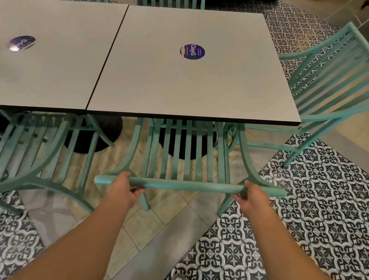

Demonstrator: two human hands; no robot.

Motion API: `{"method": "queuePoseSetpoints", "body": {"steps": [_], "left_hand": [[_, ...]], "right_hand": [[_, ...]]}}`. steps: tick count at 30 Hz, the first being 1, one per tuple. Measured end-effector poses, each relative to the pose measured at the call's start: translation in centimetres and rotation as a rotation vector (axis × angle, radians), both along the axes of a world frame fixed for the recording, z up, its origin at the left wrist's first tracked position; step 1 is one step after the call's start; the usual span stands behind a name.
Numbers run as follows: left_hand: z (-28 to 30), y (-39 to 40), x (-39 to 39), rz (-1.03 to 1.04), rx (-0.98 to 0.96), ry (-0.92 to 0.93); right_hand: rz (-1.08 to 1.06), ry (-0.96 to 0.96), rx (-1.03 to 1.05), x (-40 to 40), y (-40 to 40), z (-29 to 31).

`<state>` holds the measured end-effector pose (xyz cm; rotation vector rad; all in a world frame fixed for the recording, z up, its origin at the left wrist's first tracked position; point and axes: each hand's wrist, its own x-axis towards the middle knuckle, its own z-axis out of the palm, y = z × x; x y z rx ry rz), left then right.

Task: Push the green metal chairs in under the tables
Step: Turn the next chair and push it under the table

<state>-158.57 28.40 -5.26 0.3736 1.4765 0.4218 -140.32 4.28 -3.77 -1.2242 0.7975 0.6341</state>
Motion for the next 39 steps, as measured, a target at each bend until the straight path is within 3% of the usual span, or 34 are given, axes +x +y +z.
{"method": "queuePoseSetpoints", "body": {"steps": [39], "left_hand": [[-0.3, 0.1, 0.2, -0.063, 0.012, 0.071]], "right_hand": [[0.004, -0.004, -0.051, 0.3, 0.1, 0.2]]}}
